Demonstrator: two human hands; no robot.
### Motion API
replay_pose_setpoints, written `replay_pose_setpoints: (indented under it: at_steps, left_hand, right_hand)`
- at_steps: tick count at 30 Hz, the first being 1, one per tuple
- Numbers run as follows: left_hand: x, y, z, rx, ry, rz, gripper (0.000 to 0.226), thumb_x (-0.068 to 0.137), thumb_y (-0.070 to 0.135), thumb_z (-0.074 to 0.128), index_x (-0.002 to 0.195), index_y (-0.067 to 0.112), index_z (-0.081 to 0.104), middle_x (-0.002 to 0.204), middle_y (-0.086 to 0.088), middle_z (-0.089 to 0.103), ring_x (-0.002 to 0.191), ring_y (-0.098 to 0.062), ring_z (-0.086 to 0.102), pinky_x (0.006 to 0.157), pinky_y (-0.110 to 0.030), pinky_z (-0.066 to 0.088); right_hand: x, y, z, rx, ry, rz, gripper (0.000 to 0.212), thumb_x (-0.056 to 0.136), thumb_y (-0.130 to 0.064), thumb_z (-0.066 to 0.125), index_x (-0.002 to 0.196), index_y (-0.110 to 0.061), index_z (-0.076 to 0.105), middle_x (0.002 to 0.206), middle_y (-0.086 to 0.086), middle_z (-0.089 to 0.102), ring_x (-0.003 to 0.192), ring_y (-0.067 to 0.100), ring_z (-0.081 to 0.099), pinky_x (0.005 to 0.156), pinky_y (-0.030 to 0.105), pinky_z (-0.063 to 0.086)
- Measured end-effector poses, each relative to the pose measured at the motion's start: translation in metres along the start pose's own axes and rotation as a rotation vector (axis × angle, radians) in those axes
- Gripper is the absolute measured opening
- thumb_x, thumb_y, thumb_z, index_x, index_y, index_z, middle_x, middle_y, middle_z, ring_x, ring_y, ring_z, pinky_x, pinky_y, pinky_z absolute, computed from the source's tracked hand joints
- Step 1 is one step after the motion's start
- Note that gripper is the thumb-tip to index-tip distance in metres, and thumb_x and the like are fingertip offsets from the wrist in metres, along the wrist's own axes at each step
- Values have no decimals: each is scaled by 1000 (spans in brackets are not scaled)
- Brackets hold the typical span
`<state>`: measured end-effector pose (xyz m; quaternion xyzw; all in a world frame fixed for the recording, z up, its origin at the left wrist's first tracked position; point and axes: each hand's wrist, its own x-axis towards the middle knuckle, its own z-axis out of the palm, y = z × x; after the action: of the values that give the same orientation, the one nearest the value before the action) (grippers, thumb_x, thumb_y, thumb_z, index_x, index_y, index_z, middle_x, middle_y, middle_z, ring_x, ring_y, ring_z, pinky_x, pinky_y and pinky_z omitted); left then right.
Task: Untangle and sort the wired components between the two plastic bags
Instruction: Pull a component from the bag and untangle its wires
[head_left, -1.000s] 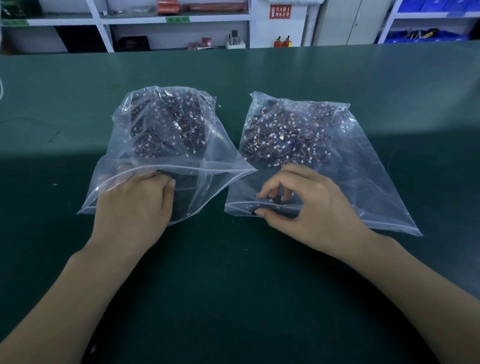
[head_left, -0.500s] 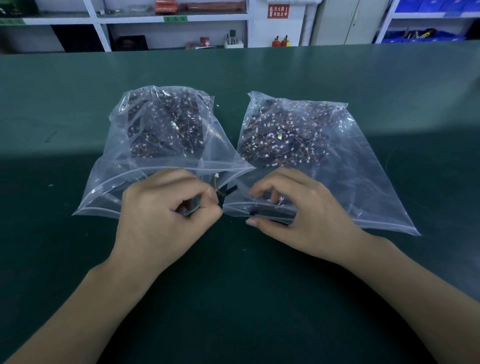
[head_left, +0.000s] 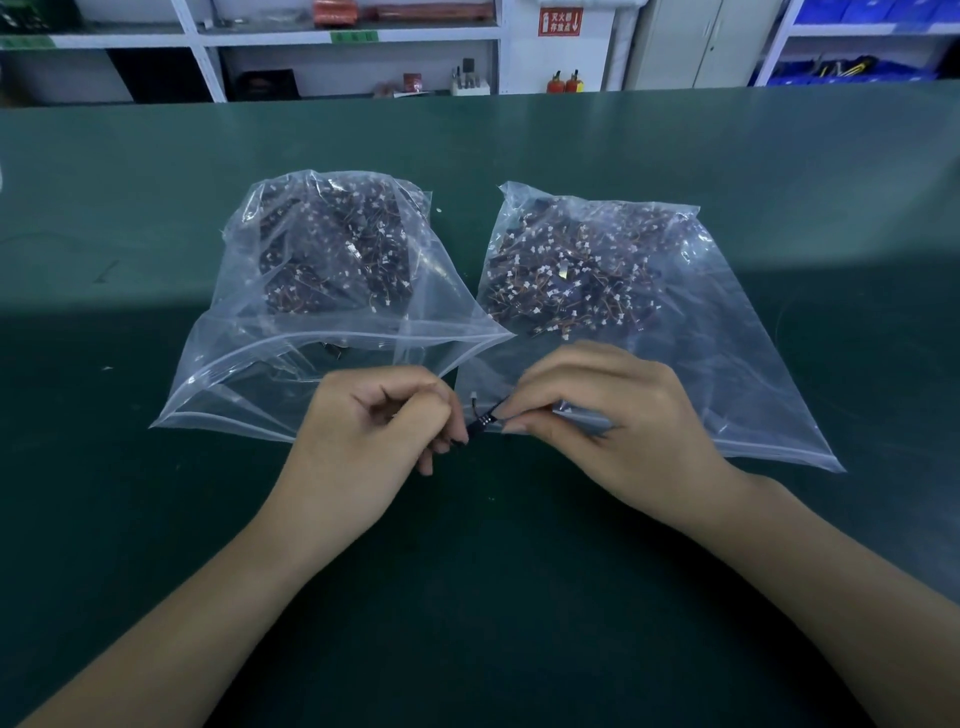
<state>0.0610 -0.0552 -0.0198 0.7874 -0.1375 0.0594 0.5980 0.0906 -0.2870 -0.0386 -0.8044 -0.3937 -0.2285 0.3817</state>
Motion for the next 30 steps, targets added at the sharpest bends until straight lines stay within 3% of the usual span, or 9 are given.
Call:
replay_pose_setpoints:
  at_steps: [5, 12, 16, 20, 24, 27, 30]
  left_hand:
    - [3, -9, 0, -99, -21, -72, 29, 79, 32, 53, 60, 18, 70, 69, -6, 66, 60, -14, 60, 57, -23, 50]
    - [3, -13, 2, -181, -29, -98, 29, 91, 32, 55, 73, 18, 73, 77, -7, 73, 67, -15, 63, 54, -23, 49]
    - [-2, -13, 2, 20, 28, 44, 29, 104, 48, 55, 90, 29, 72, 79, -2, 74, 64, -14, 62, 56, -20, 47]
    - [-4, -11, 3, 281, 24, 272, 18, 105, 29, 63, 88, 29, 69, 76, 5, 67, 62, -14, 59, 57, -18, 43]
    - [-3, -12, 3, 357, 54, 337, 16, 101, 18, 67, 85, 20, 70, 72, 6, 62, 64, -22, 58, 57, -36, 45]
    - [-3, -12, 2, 357, 57, 339, 16, 99, 16, 67, 83, 18, 71, 72, 7, 61, 65, -22, 58, 58, -36, 44]
    - [-2, -12, 3, 336, 53, 341, 16, 98, 14, 68, 83, 17, 71, 73, 6, 62, 66, -22, 58, 58, -32, 44]
  right_hand:
    - [0, 0, 1, -28, 2, 19, 19, 93, -17, 82, 112, -12, 81, 98, -4, 75, 88, 11, 68, 83, 33, 57]
    - [2, -2, -1, -41, 16, 17, 5, 96, -16, 80, 97, -12, 83, 90, -3, 75, 83, 14, 68, 78, 33, 54]
    - [4, -4, -3, 36, 5, 145, 3, 96, -14, 79, 93, -14, 80, 87, -7, 73, 82, 14, 67, 74, 28, 51]
    - [3, -8, -2, 148, -36, 264, 3, 95, -13, 79, 93, -15, 79, 84, -10, 73, 80, 15, 68, 75, 16, 45]
    - [2, -11, 0, 296, -66, 398, 5, 97, -15, 78, 93, -18, 79, 82, -5, 74, 75, 18, 66, 70, 33, 50]
    - [2, -13, 0, 355, -69, 436, 7, 97, -13, 77, 93, -18, 79, 84, -2, 74, 75, 20, 65, 71, 45, 51]
    - [2, -13, 0, 355, -69, 439, 10, 98, -12, 76, 92, -19, 78, 83, -2, 74, 74, 18, 64, 70, 43, 50]
